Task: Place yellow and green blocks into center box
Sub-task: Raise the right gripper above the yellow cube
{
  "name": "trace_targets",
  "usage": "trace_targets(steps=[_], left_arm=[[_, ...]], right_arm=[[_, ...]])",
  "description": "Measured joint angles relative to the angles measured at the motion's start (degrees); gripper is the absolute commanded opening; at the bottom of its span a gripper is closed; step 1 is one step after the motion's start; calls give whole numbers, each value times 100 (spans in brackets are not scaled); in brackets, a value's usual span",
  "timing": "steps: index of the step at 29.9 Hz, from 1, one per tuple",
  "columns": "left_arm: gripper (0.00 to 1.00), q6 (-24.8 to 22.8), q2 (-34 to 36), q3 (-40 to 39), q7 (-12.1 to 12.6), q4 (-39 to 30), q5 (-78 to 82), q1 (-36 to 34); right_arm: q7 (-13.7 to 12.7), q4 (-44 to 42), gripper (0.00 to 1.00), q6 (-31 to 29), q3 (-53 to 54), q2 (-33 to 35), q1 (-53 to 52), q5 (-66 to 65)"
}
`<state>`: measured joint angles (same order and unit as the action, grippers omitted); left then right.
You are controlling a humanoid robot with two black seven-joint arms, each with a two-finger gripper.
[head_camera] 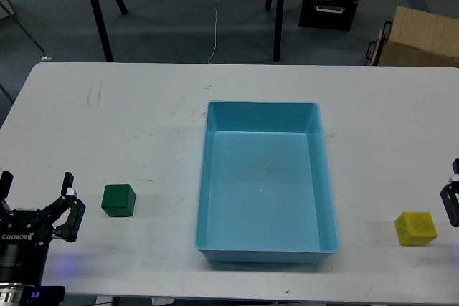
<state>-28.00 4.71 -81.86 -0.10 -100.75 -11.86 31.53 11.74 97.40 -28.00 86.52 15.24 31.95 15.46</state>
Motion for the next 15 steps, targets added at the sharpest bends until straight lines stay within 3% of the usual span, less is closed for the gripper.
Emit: trace_targets(steps=[10, 15], left_arm=[[100, 0, -16, 0, -9, 4, 18, -42], [100, 0, -23, -4, -15, 136, 16, -202]], right_arm=[[8, -75, 100, 0, 62, 37, -33, -19], [-79, -62, 100, 25, 173, 851, -444, -112]])
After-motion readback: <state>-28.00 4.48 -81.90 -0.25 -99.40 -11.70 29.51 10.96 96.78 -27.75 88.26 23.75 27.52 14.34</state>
